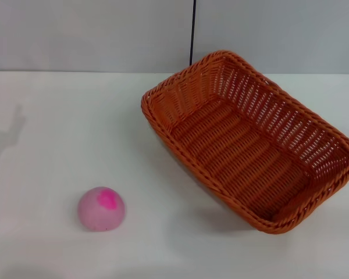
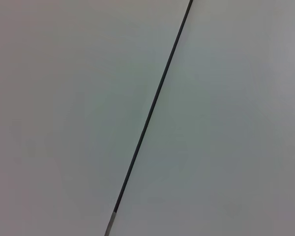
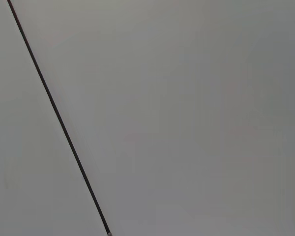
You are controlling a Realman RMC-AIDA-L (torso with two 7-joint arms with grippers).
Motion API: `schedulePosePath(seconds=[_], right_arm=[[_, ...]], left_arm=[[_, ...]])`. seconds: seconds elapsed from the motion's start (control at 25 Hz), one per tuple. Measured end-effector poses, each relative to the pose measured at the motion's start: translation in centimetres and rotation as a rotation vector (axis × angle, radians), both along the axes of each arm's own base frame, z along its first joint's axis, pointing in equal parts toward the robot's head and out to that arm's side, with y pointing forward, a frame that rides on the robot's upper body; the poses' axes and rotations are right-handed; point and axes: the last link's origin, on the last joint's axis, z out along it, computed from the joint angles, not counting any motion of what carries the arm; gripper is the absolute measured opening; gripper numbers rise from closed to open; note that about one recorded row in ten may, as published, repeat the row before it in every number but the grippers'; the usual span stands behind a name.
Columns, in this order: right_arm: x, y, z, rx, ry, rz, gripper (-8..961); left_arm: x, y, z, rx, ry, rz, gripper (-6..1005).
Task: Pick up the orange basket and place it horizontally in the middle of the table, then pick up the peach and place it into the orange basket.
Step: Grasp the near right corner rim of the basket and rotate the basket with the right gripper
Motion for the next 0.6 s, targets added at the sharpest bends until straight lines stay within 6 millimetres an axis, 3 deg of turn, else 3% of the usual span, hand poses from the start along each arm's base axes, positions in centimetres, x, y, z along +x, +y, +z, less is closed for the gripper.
schedulePosePath(seconds=[0.6], right_arm=[[-0.13, 0.19, -0.07, 0.0, 0.009, 0.007, 672]], left_arm=[[0.19, -0.26, 0.14, 0.011, -0.004, -0.017, 800]])
